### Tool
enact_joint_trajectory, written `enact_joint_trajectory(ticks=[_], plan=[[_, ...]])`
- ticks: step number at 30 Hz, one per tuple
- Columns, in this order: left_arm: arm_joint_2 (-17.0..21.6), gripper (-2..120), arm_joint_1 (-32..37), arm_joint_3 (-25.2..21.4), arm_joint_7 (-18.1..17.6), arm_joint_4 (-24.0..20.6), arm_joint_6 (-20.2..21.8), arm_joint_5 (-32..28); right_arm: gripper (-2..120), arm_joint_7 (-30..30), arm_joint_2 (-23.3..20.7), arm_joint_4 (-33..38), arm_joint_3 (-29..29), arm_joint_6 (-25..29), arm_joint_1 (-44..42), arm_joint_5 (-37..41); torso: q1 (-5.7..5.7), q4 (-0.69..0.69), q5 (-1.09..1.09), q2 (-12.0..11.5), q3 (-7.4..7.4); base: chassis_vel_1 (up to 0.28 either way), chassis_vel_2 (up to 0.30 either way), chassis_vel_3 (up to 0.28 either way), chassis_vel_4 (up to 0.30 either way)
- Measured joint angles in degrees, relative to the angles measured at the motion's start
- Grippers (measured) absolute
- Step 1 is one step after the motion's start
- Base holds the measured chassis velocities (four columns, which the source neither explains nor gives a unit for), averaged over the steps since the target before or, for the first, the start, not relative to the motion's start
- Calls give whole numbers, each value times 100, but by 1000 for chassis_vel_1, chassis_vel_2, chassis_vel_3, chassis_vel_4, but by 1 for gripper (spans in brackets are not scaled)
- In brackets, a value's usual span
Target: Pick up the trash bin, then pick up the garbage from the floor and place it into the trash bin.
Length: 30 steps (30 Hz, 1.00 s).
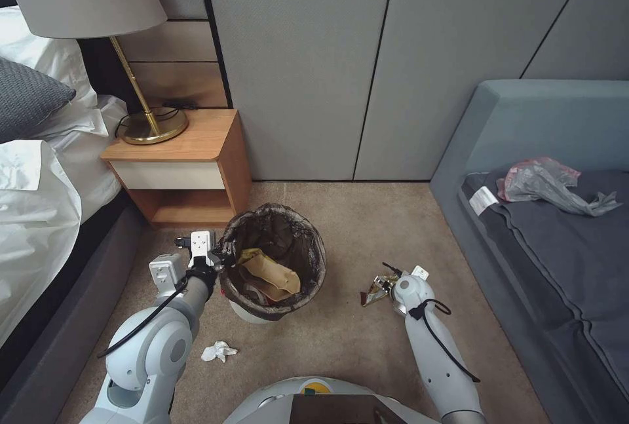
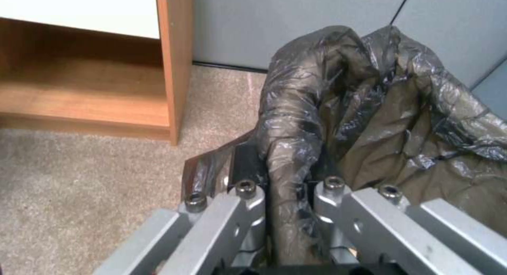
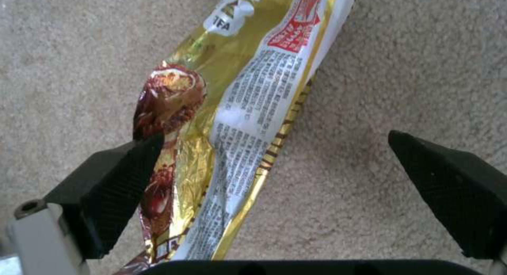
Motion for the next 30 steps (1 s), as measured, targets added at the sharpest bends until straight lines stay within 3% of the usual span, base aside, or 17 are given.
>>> enact_joint_trajectory(ticks=[13,22,30], plan=[[16,5,13,10,66,-5,0,48,100,-75,16,-116,-62,16,10,-124,0,0,-1,0,0,0,0,0,0],[41,5,10,-1,91,2,0,63,100,97,112,594,-115,-185,-247,-262,0,0,-1,0,0,0,0,0,0],[37,5,-7,2,105,17,0,79,100,87,154,476,-154,-201,-157,-316,0,0,-1,0,0,0,0,0,0]])
